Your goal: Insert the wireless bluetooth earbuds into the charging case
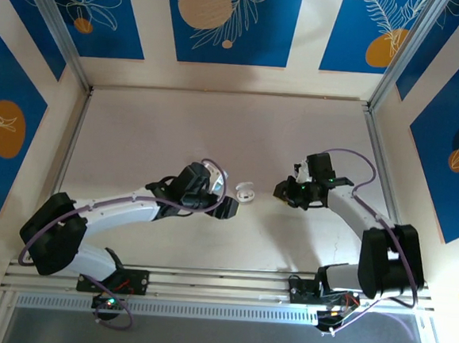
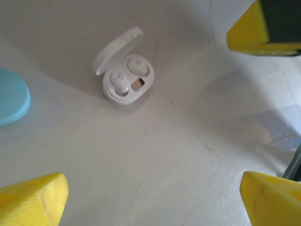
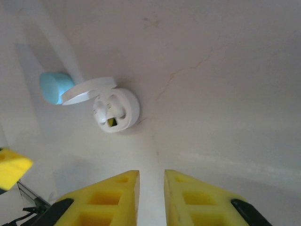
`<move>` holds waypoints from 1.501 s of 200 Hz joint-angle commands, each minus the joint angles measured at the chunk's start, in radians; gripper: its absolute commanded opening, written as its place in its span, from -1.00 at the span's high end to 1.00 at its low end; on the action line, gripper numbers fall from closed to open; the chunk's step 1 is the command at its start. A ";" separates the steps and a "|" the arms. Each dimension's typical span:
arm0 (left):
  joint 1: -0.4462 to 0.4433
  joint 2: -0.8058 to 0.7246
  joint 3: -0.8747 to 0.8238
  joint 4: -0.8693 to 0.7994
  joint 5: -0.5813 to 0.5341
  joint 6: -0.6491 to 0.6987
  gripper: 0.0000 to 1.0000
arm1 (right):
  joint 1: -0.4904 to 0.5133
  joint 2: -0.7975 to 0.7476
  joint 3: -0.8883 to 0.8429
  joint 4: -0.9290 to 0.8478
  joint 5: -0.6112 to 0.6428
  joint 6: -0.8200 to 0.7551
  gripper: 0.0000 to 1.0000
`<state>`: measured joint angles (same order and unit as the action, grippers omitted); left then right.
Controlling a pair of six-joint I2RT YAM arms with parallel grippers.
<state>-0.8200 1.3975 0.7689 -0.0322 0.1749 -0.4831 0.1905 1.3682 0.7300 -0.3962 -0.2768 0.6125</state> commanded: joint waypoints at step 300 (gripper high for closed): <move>0.106 -0.090 -0.118 0.060 0.065 -0.037 -0.82 | 0.206 0.305 0.050 0.211 -0.078 0.150 0.96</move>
<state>-0.7238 1.3209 0.6754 -0.0044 0.2104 -0.4942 0.3779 1.7069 0.8059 -0.1886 -0.3408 0.7403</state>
